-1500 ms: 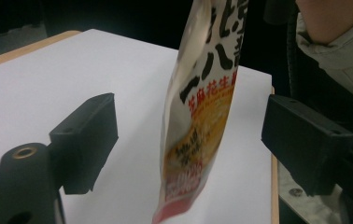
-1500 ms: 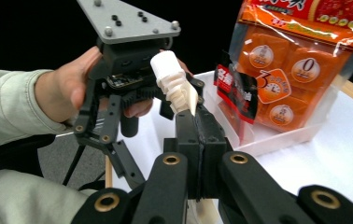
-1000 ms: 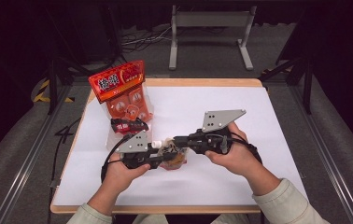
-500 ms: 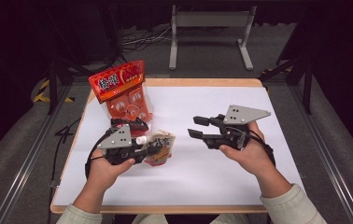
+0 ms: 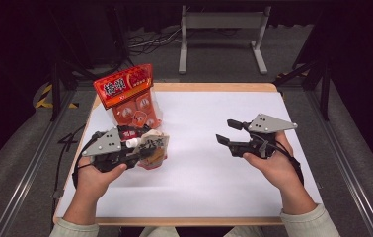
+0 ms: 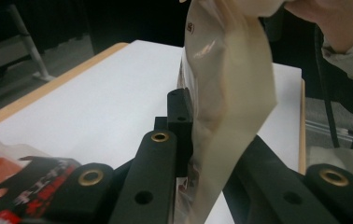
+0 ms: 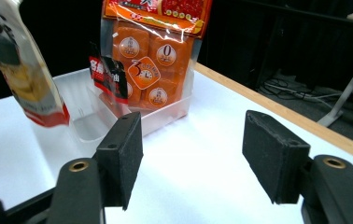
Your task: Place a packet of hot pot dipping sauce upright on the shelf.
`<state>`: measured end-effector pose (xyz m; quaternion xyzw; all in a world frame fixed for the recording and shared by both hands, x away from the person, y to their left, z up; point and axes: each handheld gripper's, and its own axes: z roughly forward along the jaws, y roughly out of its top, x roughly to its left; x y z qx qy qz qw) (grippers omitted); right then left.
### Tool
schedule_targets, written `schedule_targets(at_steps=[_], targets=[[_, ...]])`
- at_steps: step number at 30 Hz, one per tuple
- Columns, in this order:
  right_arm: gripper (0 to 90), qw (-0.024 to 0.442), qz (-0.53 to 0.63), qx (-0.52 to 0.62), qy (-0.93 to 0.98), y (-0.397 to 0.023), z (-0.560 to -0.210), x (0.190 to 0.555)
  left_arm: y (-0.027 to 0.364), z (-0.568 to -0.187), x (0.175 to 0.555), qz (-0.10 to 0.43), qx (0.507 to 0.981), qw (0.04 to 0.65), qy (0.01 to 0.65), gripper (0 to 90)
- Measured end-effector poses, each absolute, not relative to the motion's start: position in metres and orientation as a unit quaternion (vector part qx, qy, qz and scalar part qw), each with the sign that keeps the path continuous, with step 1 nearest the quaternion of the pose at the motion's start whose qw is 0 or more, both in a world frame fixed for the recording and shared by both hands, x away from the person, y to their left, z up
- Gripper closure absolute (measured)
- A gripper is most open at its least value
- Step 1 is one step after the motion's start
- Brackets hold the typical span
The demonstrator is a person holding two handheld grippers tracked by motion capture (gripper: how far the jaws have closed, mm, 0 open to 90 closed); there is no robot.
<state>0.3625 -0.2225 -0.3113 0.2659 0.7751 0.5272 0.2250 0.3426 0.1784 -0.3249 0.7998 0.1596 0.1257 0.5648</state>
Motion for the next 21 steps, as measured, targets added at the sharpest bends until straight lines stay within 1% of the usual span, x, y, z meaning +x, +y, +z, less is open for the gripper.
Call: schedule_targets(at_steps=[13, 17, 19, 21], targets=[[36.3, 0.229, 0.513, 0.305, 0.769, -0.24, -0.316, 0.37, 0.201, -0.321, 0.355, 0.158, 0.785, 0.566, 0.195, 84.9], [36.8, 0.22, 0.501, 0.325, 0.771, -0.246, -0.318, 0.372, 0.205, -0.322, 0.361, 0.176, 0.785, 0.555, 0.211, 84.9], [39.8, 0.204, 0.49, 0.348, 0.773, -0.25, -0.319, 0.374, 0.206, -0.323, 0.363, 0.181, 0.784, 0.554, 0.213, 84.9], [39.8, 0.203, 0.488, 0.352, 0.772, -0.251, -0.32, 0.375, 0.206, -0.324, 0.364, 0.182, 0.781, 0.557, 0.215, 84.8]])
